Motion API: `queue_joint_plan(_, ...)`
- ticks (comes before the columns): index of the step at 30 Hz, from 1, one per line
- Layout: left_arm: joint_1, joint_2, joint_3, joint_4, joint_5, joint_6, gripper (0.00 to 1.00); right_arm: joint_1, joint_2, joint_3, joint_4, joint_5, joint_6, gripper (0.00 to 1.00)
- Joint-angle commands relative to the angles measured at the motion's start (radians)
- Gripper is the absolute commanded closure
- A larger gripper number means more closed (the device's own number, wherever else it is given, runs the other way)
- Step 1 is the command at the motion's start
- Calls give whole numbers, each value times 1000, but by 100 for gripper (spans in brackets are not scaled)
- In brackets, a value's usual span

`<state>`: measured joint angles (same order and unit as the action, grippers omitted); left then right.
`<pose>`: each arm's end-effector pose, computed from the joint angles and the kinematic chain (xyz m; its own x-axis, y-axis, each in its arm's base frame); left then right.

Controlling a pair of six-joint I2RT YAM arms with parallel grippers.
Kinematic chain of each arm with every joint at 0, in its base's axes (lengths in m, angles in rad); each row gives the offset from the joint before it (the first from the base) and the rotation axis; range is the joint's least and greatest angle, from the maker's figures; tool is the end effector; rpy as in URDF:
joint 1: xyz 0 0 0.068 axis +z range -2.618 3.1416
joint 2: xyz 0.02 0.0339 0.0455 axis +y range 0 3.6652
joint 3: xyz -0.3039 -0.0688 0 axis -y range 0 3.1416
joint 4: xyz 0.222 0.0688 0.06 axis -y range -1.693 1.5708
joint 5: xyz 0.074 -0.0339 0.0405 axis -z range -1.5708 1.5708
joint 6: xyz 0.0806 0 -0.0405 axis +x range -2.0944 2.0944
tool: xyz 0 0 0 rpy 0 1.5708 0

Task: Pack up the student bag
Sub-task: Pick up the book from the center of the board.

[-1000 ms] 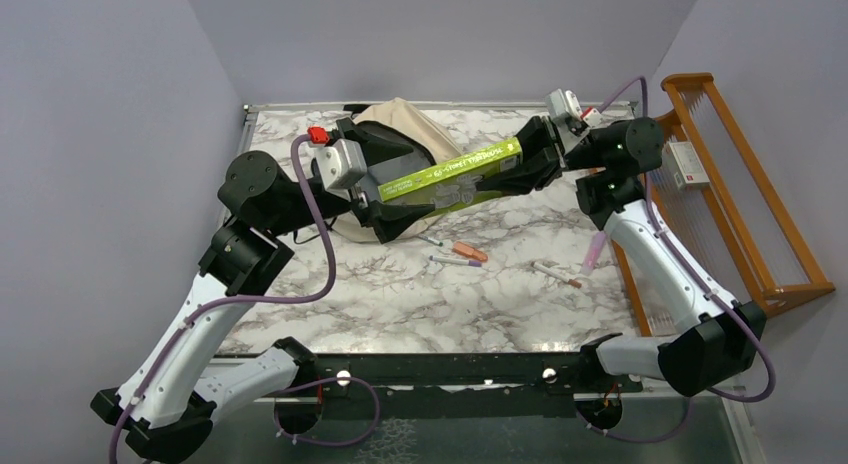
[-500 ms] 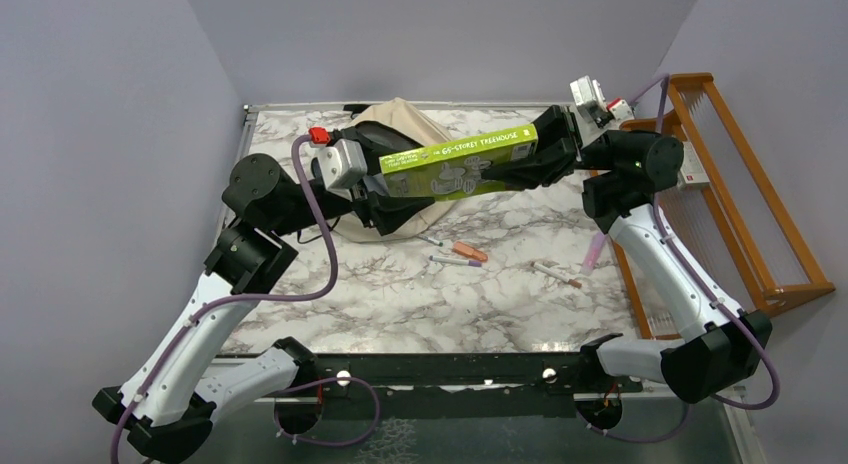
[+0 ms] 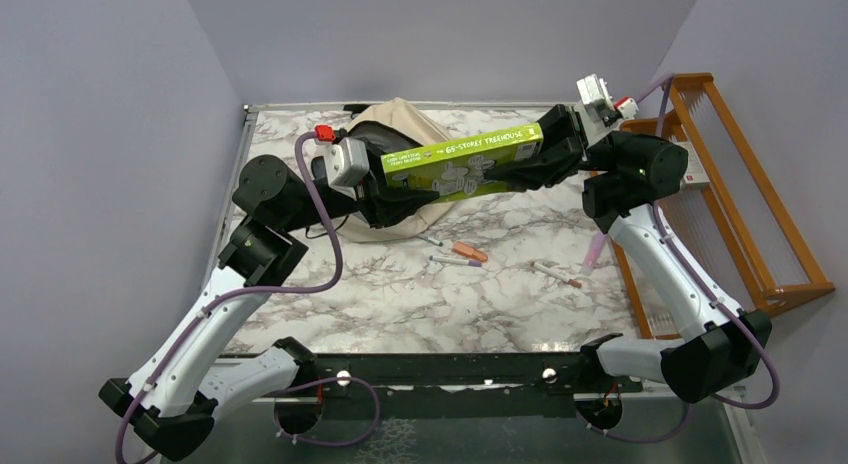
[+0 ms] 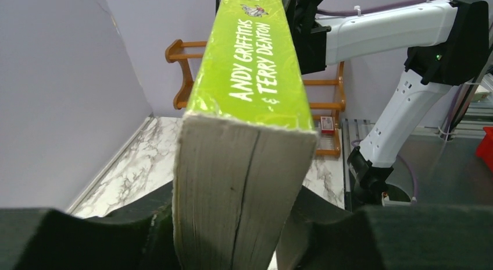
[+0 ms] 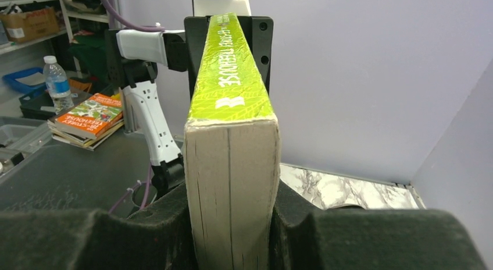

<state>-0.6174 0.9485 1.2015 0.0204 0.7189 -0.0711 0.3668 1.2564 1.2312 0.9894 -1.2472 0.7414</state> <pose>0.1099 -0.1431 0.5104 0.1519 -0.1734 -0.9731 0.9659 0.2348 0.1090 0.1651 0.1453 0.5387 0.1479 0.2869 -0.9465 -0.9741 -0.1230 -0.1895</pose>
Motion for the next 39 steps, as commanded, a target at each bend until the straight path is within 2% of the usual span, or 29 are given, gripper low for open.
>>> queue_joint_plan(1,-5,3,2,56,56,-21,59,3,-4,18,65,51,15,100)
queue_joint_plan(3,-5,9,9,57,69,-17,63,3,-2,22,49,46,4,99)
queue_joint_plan(8,-5,21,14,33,62,-5,91,3,-3,15,31,49,-11,100)
queue_joint_plan(11,-5,14,12,16,41,13,100,3,-9,7,-8,47,-53,100)
queue_joint_plan(14,-5,24,27,-1,36,26,100,3,-9,13,-71,42,-109,97)
queue_joint_plan(17,-5,30,29,-8,27,35,100,3,-18,45,-236,29,-245,69)
queue_joint_plan(19,-5,32,27,-14,17,38,100,3,-39,69,-405,60,-378,56)
queue_joint_plan(24,-5,36,28,-51,8,51,100,3,-96,73,-586,125,-555,41)
queue_joint_plan(26,-5,41,31,-75,-6,64,100,4,-111,85,-665,153,-616,31)
queue_joint_plan(28,-5,41,26,-96,-24,67,100,3,-129,102,-741,182,-678,28)
queue_joint_plan(33,-5,41,-6,-145,-88,115,100,3,-177,96,-829,263,-786,26)
queue_joint_plan(39,-5,46,-87,-181,-310,115,100,3,-165,62,-883,442,-803,27)
